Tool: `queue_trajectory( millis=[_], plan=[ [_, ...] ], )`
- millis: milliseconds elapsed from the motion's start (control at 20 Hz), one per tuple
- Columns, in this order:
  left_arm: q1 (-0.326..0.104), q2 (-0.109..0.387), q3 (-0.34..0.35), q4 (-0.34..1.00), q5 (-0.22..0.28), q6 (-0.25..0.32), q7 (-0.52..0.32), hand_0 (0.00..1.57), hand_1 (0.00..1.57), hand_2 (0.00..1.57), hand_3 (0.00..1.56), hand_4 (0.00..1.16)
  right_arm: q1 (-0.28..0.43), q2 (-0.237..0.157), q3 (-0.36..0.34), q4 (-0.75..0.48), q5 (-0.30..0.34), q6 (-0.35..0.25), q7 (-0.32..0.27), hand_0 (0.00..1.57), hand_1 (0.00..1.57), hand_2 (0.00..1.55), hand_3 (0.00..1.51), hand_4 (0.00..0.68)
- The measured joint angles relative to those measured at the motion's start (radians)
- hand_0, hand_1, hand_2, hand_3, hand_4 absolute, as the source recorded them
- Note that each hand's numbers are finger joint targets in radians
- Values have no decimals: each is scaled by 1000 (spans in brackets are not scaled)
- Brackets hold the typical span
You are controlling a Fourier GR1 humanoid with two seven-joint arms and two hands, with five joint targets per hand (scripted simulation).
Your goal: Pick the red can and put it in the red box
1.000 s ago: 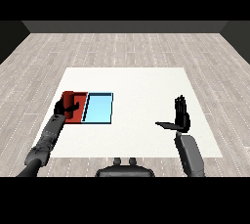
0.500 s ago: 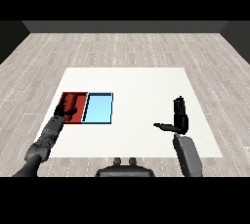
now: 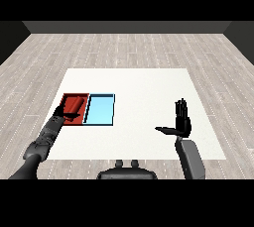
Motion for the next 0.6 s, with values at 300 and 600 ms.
queue_trajectory(
  millis=[300,600],
  plan=[
    [35,-11,147,-115,145,67,-199,0,0,0,0,0,-3,-18,-13,-24,-16,22,14,0,0,0,0,0],
    [46,-82,283,-335,302,-12,-512,0,0,0,0,0,4,-18,-4,-44,-26,40,23,0,0,0,0,0]
  ],
)
